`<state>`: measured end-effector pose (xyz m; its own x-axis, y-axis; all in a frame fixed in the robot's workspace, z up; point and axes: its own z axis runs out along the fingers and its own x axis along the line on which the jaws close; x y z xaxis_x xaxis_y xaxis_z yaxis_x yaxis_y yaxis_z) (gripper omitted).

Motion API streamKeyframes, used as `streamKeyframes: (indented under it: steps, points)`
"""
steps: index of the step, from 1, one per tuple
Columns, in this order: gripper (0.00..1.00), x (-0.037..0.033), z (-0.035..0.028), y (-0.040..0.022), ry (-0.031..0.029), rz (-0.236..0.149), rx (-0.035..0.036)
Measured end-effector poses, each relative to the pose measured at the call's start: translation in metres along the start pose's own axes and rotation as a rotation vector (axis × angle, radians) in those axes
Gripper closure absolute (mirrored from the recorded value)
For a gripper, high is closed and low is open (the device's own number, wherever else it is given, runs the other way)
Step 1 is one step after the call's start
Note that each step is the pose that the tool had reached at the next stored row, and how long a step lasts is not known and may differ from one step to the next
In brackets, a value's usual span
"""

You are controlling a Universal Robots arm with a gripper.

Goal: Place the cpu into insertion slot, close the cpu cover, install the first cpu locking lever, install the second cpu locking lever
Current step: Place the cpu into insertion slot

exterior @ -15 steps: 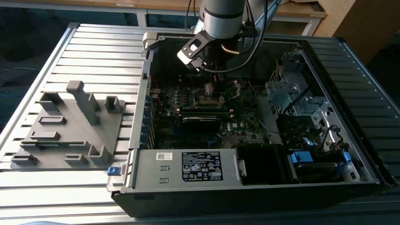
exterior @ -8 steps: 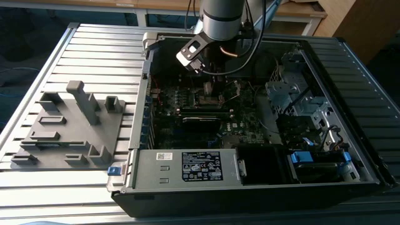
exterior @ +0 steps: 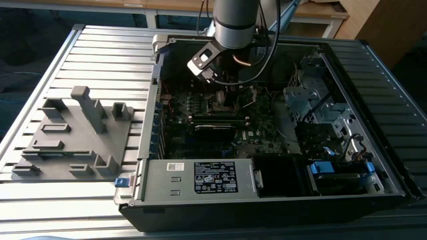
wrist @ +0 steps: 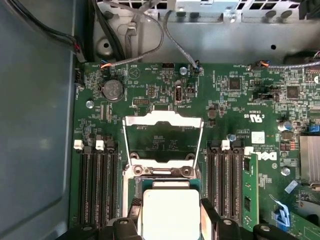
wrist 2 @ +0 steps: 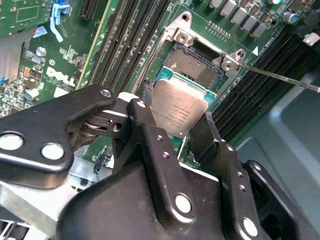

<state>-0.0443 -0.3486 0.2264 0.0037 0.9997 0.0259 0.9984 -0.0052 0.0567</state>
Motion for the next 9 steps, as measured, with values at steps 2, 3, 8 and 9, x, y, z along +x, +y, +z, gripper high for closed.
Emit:
streamKeyframes:
  steps: [2,3,8,9]
  points:
    - [0.46,0.0,0.0007,-0.0019,0.0003,0.0,-0.0001]
    - [0.46,0.0,0.0014,-0.0027,0.0004,0.0,-0.0002]
    - [0.46,-0.0001,0.0083,-0.0054,0.0003,0.0,-0.0001]
    - [0.46,-0.0002,0.0095,-0.0059,0.0003,0.0,-0.0001]
